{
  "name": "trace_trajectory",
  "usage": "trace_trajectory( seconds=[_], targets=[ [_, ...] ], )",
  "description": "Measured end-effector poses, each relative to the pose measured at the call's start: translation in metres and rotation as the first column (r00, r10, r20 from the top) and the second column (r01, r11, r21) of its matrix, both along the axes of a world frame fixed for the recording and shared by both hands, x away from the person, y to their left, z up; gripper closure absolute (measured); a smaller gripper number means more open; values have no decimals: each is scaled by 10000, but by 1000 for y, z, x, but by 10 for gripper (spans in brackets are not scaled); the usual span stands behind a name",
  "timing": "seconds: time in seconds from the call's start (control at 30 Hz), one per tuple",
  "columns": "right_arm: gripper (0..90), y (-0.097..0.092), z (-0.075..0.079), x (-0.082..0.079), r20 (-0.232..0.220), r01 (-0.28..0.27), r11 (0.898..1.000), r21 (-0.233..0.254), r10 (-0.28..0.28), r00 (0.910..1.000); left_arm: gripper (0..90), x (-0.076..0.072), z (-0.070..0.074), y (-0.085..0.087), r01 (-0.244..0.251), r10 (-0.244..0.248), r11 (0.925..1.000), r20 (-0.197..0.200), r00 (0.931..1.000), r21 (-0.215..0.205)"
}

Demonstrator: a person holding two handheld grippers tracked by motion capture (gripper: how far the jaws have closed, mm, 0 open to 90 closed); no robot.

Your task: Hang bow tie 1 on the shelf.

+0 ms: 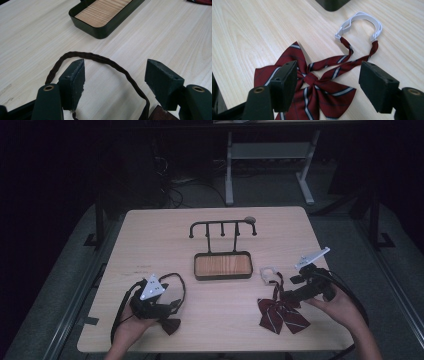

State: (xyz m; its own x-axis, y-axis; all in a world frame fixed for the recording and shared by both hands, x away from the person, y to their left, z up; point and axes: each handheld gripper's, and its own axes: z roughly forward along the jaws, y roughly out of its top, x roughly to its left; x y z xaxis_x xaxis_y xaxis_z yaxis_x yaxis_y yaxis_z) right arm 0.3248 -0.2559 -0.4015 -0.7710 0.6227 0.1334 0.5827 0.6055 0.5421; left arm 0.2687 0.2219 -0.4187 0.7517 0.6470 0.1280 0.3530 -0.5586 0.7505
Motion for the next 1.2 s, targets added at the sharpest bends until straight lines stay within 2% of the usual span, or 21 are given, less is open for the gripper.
trace_trajectory(
  seconds=[0.23,0.27,0.43,0.8,1.2],
  targets=[
    [326,8,3,8,-80,-14,9999,-168,13,10000,330,0,1,2,-76,77,9999,23,10000,-86],
    [330,10,3,12,-116,-32,9994,-349,28,9999,330,0,1,2,-92,92,9999,-1,10000,-108],
    [337,14,2,21,-262,-32,9981,-611,16,9997,330,0,1,2,-57,57,10000,28,10000,-39],
    [369,22,7,39,-376,-113,9944,-1054,73,9993,330,0,0,2,-108,108,9998,-6,9999,-187],
    [428,30,-3,65,-763,36,9859,-1675,-166,9969,330,1,0,3,-15,15,10000,-7,10000,-50]
  ],
)
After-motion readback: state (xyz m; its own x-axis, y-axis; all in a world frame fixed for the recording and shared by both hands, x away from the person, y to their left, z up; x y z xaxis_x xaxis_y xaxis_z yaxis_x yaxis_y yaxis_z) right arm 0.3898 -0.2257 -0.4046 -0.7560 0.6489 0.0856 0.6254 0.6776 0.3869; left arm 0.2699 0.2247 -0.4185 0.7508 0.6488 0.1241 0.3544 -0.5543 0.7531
